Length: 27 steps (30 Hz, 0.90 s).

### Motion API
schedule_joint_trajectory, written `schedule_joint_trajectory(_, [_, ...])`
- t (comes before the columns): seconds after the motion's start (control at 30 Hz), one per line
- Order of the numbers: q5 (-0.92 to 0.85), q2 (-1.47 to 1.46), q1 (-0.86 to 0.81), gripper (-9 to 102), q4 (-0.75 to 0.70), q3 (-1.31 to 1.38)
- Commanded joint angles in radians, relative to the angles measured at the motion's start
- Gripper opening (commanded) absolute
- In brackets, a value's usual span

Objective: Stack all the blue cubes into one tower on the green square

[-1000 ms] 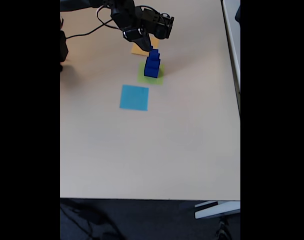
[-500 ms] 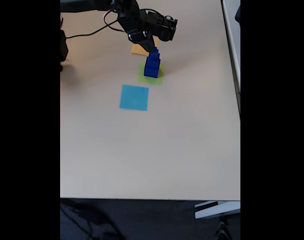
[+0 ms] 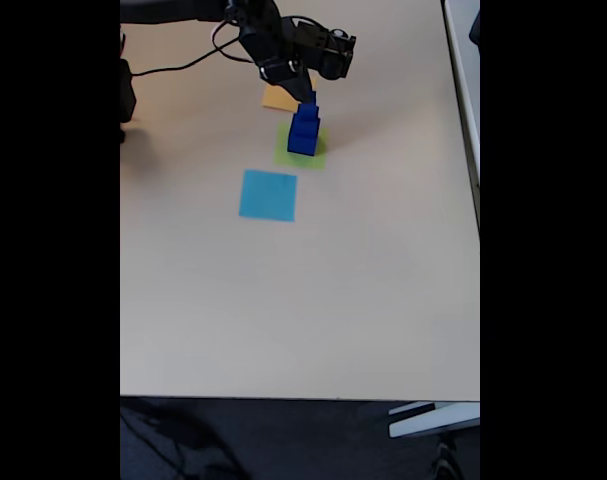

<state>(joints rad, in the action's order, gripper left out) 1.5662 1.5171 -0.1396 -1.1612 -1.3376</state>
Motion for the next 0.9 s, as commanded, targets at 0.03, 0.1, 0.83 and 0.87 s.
schedule_joint_trajectory(0.03, [0.009,0.017,0.008,1,0.040,-0.012])
schedule_joint_trajectory(0.1, [0.011,0.018,0.011,1,0.052,-0.026])
schedule_joint_trajectory(0.83, [-0.005,0.017,0.005,1,0.095,-0.071])
schedule_joint_trajectory(0.87, [-0.005,0.017,0.005,1,0.100,-0.075])
